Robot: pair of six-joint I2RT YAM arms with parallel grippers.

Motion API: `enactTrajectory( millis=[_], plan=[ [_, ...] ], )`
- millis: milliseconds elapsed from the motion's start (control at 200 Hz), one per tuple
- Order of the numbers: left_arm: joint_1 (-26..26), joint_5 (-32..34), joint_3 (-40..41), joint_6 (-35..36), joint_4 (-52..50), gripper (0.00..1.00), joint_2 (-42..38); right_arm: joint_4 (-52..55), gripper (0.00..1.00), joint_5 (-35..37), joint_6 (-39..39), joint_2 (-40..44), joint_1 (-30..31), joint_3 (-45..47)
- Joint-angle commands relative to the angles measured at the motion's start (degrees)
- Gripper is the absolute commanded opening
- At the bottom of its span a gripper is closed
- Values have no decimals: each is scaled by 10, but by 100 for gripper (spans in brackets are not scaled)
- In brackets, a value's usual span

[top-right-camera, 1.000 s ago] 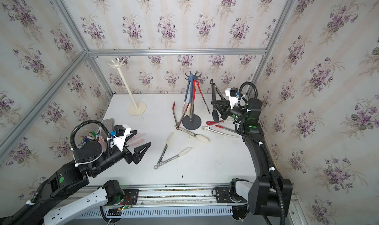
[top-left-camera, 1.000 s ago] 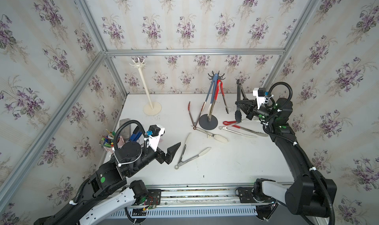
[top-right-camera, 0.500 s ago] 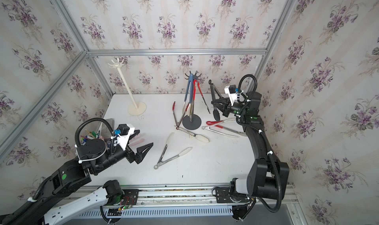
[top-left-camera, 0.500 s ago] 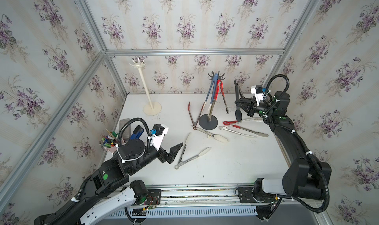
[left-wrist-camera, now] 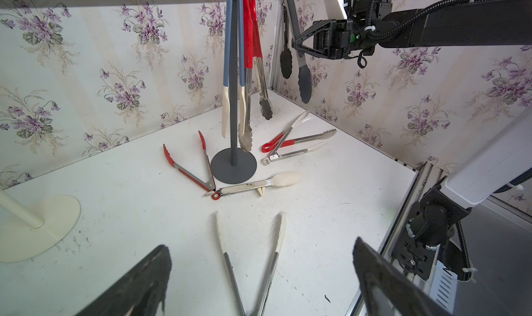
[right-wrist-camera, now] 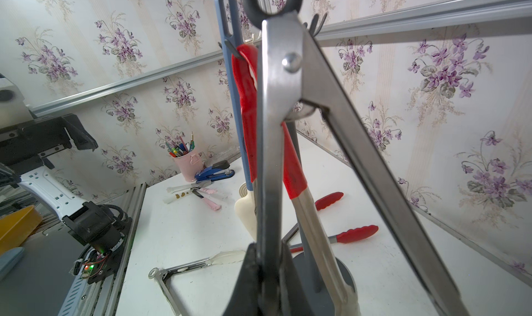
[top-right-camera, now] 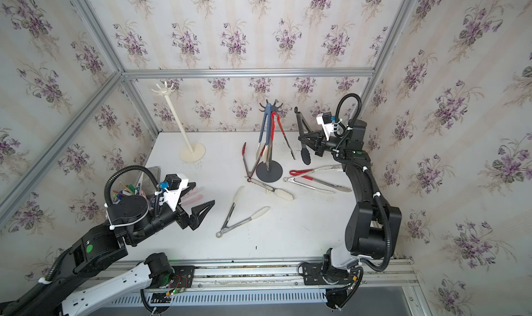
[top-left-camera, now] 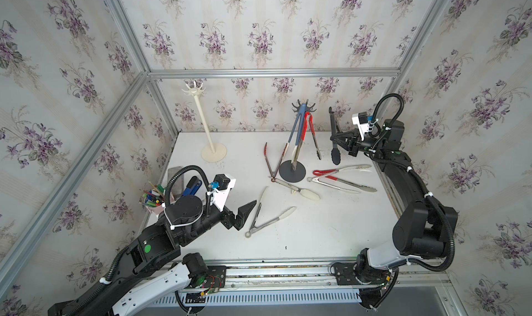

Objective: Hang food tongs on kitchen utensil racks
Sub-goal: Hang the food tongs on the rack.

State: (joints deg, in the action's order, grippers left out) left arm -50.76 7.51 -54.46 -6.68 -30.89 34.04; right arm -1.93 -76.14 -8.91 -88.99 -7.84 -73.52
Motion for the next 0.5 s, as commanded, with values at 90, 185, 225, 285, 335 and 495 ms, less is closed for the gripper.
enactTrajectory(
  millis=[90, 185, 225, 285, 335, 495],
  plan=[
    [0, 10, 5, -10, 8, 99, -3, -12, 0, -28, 1, -14, 2, -18],
    [0, 12, 6, -11, 7, 99, -3, -9, 0, -28, 3, -16, 3, -21],
    [0, 12, 8, -10, 7, 99, -3, -7, 0, -27, 4, -17, 3, -22],
    [0, 12, 8, -10, 7, 99, -3, -1, 0, -26, 5, -18, 5, -25],
    [0, 11, 9, -10, 7, 99, -3, 4, 0, -24, 2, -19, 9, -27],
    [0, 12, 11, -9, 6, 99, -3, 59, 0, -8, -28, -28, 18, -52]
  ],
)
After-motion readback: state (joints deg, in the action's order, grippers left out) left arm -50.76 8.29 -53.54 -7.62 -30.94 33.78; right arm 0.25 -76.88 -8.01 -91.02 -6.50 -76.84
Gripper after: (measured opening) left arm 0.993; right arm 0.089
